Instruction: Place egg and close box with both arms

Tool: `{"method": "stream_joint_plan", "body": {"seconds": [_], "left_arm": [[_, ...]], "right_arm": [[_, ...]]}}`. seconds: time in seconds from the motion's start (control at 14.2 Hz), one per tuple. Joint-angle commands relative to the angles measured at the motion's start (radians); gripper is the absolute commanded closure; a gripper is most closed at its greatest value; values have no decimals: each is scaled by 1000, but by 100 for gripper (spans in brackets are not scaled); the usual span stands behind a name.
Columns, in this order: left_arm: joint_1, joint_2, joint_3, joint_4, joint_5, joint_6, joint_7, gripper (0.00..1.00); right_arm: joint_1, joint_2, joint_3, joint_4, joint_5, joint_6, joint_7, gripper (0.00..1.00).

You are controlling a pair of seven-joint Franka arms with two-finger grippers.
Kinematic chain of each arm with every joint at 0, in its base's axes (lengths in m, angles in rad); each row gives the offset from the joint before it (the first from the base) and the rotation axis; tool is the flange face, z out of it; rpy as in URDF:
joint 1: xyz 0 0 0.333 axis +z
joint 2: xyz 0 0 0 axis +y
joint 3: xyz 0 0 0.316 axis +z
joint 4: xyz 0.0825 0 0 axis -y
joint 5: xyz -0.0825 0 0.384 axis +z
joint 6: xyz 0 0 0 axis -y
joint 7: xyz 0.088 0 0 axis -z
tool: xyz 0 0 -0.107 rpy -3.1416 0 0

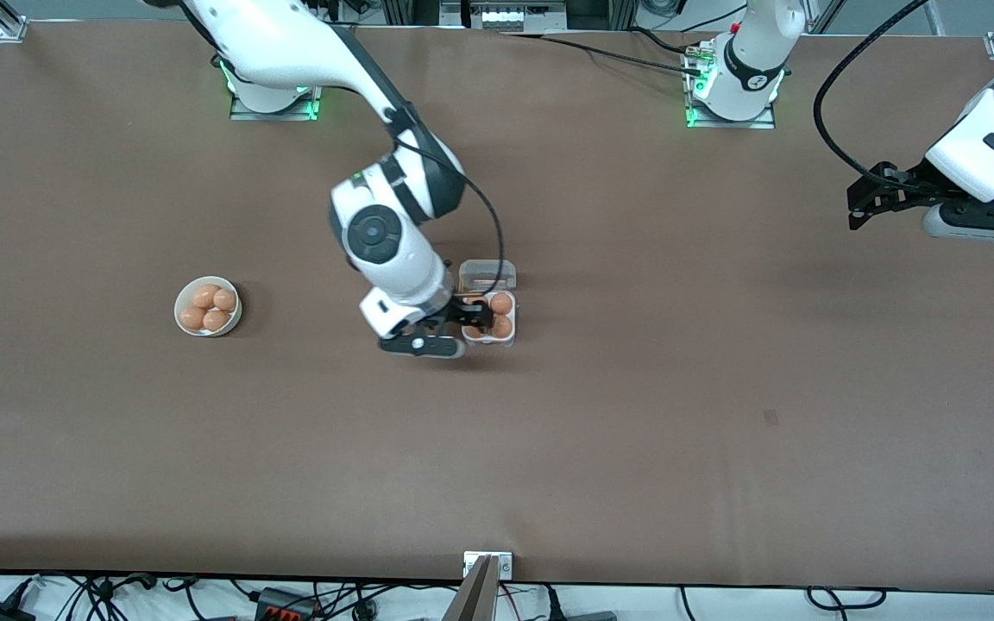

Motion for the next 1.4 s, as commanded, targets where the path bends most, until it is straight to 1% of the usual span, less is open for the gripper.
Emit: {"method": "stream_joint_plan", "body": {"seconds": [0.0,0.07,0.14,0.28,0.42,0.63,0.84,0.98,1.05,1.19,1.33], "left_arm": [[2,10,-5,26,23,-19,0,0],[2,10,-5,26,23,-20,0,0],[2,10,-5,26,23,-20,0,0],[2,10,-5,26,23,-20,0,0],[2,8,-5,26,23,-20,0,0],[2,8,-5,26,23,-20,0,0],[2,10,-5,26,23,-20,0,0],[1,8,-7,26,25,-19,0,0],[-1,8,-7,26,25,-19,0,0],[-4,10,-7,27,25,-16,0,0],[-2,8,-7,26,23,-22,0,0]], "right_arm": [[-21,-126,-53,26,-65,-149,-42,0],[-41,-140,-71,46,-66,-224,-82,0],[-59,-150,-80,88,-66,-308,-131,0],[-116,-150,-96,168,-66,-433,-213,0],[-167,-153,-99,205,-66,-502,-300,0],[-239,-154,-103,211,-66,-527,-348,0],[-317,-193,-93,218,-66,-518,-340,0],[-390,-226,-83,210,-64,-516,-348,0],[-430,-242,-71,201,-64,-522,-357,0],[-509,-274,-24,173,-69,-524,-404,0],[-544,-294,-14,164,-93,-525,-414,0]]}}
